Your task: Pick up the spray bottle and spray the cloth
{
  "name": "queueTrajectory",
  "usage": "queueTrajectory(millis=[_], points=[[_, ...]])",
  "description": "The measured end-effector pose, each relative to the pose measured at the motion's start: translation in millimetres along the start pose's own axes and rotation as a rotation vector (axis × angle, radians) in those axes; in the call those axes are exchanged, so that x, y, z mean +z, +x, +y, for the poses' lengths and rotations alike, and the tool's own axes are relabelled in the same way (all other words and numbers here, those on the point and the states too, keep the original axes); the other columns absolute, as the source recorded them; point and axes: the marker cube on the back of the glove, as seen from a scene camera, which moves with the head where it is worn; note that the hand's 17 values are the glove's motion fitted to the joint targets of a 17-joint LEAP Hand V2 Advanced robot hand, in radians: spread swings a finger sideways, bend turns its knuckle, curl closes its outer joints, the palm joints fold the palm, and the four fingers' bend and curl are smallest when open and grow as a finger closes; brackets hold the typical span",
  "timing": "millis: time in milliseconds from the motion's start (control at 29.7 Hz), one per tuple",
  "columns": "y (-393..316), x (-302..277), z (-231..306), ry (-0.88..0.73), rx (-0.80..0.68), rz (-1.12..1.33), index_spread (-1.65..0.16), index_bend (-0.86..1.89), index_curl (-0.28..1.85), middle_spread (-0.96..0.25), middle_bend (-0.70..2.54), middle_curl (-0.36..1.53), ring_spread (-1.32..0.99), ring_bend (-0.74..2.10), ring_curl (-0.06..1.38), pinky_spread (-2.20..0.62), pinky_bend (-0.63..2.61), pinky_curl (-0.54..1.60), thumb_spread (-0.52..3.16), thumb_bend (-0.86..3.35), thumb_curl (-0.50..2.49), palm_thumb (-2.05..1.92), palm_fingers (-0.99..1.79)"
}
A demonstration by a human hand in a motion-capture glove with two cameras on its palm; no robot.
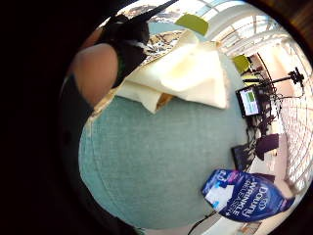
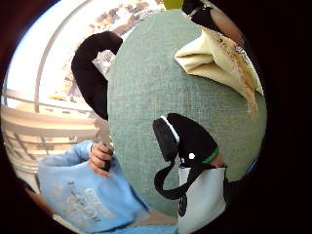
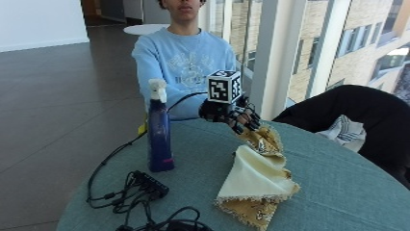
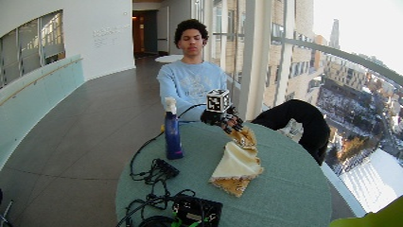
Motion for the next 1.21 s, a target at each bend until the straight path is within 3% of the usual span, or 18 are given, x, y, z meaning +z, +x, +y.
queueTrajectory(millis=[707,1212], points=[[3.3,-2.6,5.0,-0.037,0.026,0.021,-0.42,0.17,0.30,-0.06,0.20,0.31,0.00,0.17,0.22,0.27,0.36,0.30,1.11,0.06,0.23,0.58,0.50],[-0.4,-34.2,118.0,0.117,0.097,-0.064,-0.41,0.18,0.32,-0.06,0.19,0.33,0.01,0.20,0.24,0.27,0.30,0.31,1.12,-0.02,0.25,0.60,0.58]])
